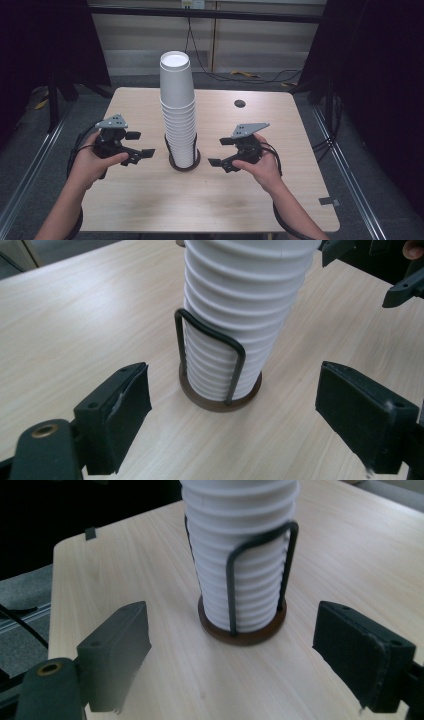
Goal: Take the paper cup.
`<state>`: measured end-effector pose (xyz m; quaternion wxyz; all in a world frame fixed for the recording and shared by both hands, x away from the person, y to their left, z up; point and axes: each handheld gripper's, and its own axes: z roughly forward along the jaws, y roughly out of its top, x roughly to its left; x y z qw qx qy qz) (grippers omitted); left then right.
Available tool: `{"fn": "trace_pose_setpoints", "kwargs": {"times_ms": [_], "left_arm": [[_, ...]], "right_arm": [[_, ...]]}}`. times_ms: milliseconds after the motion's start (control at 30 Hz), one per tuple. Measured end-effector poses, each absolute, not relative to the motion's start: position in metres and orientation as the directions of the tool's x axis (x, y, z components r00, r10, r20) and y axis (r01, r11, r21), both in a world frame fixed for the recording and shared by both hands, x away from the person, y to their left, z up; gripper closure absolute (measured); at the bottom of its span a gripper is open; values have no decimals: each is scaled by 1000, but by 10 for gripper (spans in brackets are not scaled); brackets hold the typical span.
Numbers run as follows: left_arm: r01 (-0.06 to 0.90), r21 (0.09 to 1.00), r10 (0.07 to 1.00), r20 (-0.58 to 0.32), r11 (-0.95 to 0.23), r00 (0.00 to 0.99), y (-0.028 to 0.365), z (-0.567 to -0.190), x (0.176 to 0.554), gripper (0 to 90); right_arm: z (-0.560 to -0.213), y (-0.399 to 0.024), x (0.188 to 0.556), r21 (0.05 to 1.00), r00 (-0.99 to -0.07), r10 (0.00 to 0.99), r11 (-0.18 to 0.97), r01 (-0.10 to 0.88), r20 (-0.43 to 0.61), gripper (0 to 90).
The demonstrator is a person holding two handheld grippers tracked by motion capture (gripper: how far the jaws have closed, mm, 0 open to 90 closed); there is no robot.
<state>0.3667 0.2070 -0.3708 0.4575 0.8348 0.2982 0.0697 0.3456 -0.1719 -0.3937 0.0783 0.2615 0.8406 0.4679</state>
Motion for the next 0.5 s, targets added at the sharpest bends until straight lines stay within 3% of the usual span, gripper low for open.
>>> {"fn": "trace_pose_setpoints", "kwargs": {"times_ms": [500], "left_arm": [[400,827,535,-146,-396,832,195,-323,386,152]], "right_arm": [[-346,-155,373,866,-842,525,360,348,121,146]]}}
